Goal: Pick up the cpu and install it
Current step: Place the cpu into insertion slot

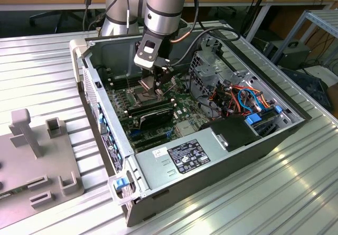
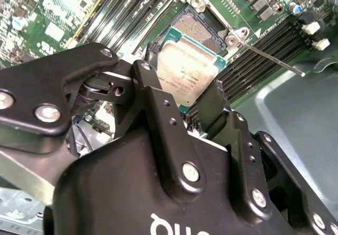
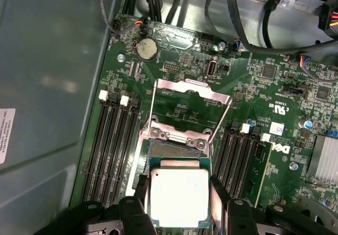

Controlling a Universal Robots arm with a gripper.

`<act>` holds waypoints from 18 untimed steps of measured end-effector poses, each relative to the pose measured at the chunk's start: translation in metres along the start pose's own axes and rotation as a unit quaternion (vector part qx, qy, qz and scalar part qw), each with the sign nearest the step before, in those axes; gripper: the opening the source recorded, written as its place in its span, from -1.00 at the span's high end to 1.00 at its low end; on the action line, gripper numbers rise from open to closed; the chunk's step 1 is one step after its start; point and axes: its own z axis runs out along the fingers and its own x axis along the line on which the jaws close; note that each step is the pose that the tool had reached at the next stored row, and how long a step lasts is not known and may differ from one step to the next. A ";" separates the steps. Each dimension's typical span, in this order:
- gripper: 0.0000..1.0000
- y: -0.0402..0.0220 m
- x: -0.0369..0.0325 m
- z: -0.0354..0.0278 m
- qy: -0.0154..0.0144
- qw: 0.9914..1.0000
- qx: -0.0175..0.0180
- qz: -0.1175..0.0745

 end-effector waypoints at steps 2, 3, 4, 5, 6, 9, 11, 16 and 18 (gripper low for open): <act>-0.09 0.0000 0.0000 0.0003 0.000 1.000 0.000 0.016; -0.09 0.0000 0.0000 0.0006 -0.001 0.999 0.000 0.035; -0.09 0.0000 0.0000 0.0009 -0.001 0.999 0.000 0.046; -0.09 0.0000 0.0000 0.0011 -0.001 0.998 -0.001 0.055; -0.09 0.0000 0.0000 0.0013 -0.001 0.998 -0.001 0.064; -0.09 -0.0001 0.0000 0.0021 -0.001 0.996 -0.001 0.090; -0.09 0.0000 0.0000 0.0026 -0.002 0.995 -0.001 0.101; -0.09 -0.0001 0.0000 0.0061 -0.002 0.994 -0.001 0.109; -0.09 -0.0001 0.0000 0.0079 -0.002 0.994 -0.001 0.109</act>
